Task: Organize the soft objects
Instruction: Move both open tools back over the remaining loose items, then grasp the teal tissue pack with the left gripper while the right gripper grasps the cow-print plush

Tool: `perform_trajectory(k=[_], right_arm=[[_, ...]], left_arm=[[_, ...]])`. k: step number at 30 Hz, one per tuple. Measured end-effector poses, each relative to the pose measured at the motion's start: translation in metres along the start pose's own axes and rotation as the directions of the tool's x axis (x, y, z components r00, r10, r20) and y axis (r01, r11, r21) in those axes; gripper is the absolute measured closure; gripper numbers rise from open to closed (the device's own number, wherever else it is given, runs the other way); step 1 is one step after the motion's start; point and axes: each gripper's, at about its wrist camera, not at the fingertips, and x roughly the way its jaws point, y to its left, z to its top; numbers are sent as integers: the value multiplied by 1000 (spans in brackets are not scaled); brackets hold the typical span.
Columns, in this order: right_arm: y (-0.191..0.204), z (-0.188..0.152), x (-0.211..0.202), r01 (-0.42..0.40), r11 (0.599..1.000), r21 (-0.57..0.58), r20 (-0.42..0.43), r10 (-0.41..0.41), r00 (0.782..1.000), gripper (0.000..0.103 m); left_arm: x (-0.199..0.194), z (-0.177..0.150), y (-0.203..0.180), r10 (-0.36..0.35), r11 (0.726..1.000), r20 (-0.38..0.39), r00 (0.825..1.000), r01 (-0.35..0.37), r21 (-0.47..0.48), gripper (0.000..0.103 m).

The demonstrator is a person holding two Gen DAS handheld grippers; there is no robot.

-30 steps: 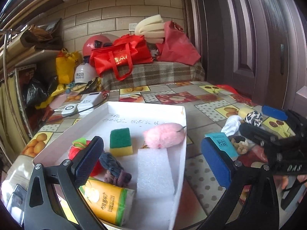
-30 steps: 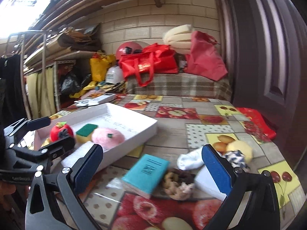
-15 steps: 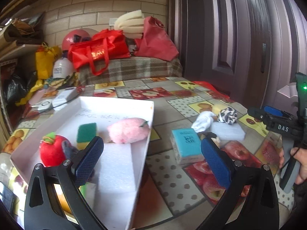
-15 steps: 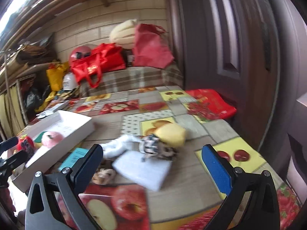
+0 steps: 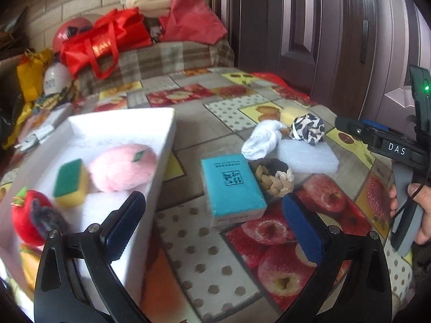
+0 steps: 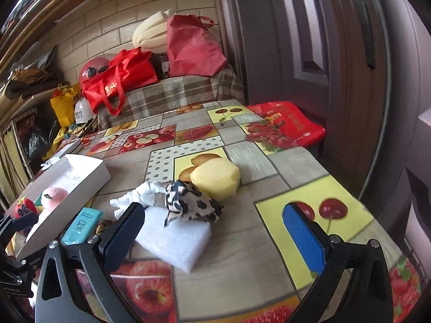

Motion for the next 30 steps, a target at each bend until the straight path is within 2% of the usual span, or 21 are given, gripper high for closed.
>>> perform_trajectory(k=[1,2,5,6,8,11,13,15,16,17,19,25,30], right_arm=[[3,2,4,-1,1000,-17,0,1,1000,1],[8,6,10,-11,999,-39,-7,11,1000,5],[19,12,36,-16,996,-86,-74,10,997,39],[20,14,43,-17,996,-90,-96,8,995,45],[22,16,56,-19,996,-86,-132,8,991,45],[27,15,64,-25,994,-106,-164,7,986,45],[30,14,66,-24,992,-123,-179,1,984,45],[31,13,70,-24,991,-131,-203,-3,979,61],[31,13,71,-45,991,-130,-215,16,976,61],[31,12,71,-47,991,-128,-213,19,977,64],[29,14,66,-54,991,-120,-192,30,981,66],[28,16,42,-53,992,-111,-66,46,997,66],[27,18,33,-44,994,-103,-3,44,999,66]], left_arm=[[6,2,-3,-11,1000,-20,1000,11,5,1],[14,5,-9,-21,1000,-41,999,22,16,1],[24,9,-23,1,998,-59,998,2,64,3],[26,9,-27,27,997,-63,998,-22,76,5],[30,8,-29,62,995,-71,996,-56,84,7],[31,9,-21,55,998,-75,996,-51,47,7],[37,9,-18,48,998,-109,993,-45,31,8],[46,10,-19,42,999,-162,986,-36,38,12],[49,11,-22,44,998,-170,984,-36,52,13],[49,11,-25,47,997,-167,985,-36,69,19],[51,11,-31,41,995,-170,985,-25,95,44],[41,12,-21,18,999,-123,992,-13,39,46],[21,13,-23,15,999,-14,1000,-15,48,46]])
